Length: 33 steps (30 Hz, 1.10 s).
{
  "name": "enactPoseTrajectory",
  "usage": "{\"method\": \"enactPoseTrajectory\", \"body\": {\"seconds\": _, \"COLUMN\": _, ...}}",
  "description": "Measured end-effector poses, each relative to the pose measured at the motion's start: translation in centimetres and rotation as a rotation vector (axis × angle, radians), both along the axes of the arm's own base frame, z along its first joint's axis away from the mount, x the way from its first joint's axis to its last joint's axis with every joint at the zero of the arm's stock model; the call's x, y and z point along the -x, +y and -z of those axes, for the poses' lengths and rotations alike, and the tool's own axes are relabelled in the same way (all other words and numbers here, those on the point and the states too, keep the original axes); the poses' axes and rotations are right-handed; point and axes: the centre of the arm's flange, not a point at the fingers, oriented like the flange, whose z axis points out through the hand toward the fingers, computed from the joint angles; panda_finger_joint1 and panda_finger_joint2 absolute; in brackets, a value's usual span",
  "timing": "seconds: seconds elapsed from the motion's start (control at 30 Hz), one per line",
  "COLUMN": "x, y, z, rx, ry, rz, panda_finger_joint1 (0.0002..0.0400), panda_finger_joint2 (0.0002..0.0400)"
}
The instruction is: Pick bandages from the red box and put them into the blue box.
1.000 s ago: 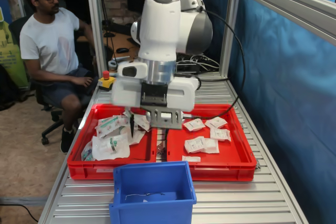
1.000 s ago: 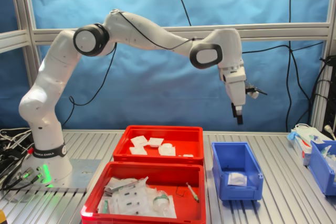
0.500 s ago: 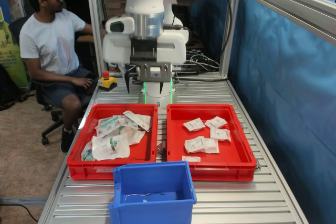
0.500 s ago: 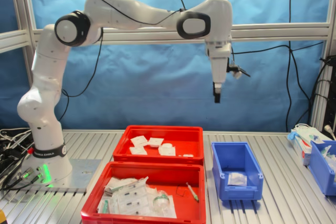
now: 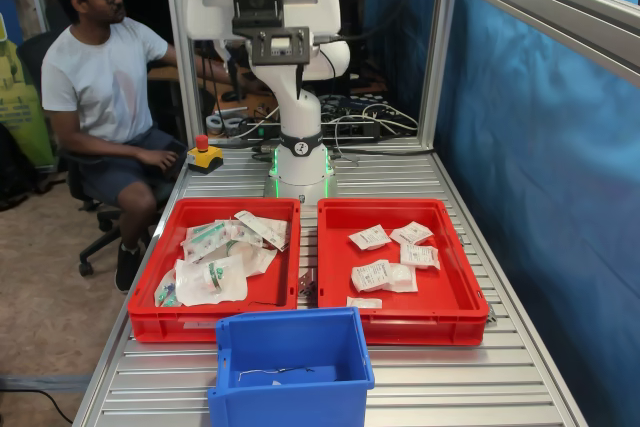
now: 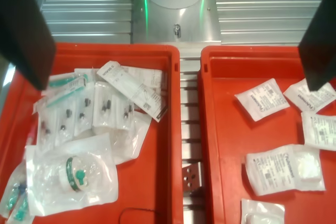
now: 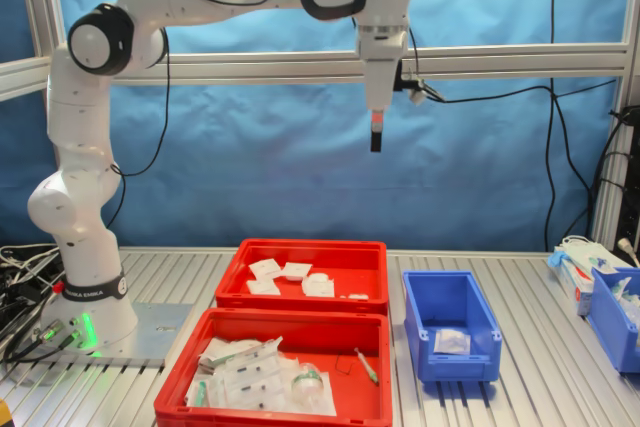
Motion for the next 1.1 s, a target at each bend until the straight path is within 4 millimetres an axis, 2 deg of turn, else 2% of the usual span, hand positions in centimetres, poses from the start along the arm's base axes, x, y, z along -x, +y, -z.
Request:
{"method": "enactPoseTrajectory", "body": {"seconds": 0.13, "x": 0.9, "y": 0.5, "z": -1.2, "rx": -0.005, "ry": -0.007, "rz": -0.010, "panda_finger_joint1": 0.0400, "panda_finger_joint2": 0.0400}}
{"method": "enactPoseTrajectory", "body": {"seconds": 0.33, "x": 1.4, "y": 1.3, "z": -1.5, "rx": -0.009, "ry": -0.007, "rz": -0.026, "panda_finger_joint1": 0.0400, "panda_finger_joint2": 0.0400}}
{"method": "enactPoseTrajectory", "body": {"seconds": 0.7, "x": 0.5, "y": 2.1, "z": 0.7, "rx": -0.004, "ry": -0.043, "rz": -0.040, "panda_finger_joint1": 0.0400, "panda_finger_joint2": 0.0400}}
{"method": "enactPoseTrajectory", "body": {"seconds": 1.1, "x": 0.4, "y": 2.2, "z": 5.0, "rx": 0.068, "ry": -0.001, "rz": -0.065, "panda_finger_joint1": 0.0400, "panda_finger_joint2": 0.0400}}
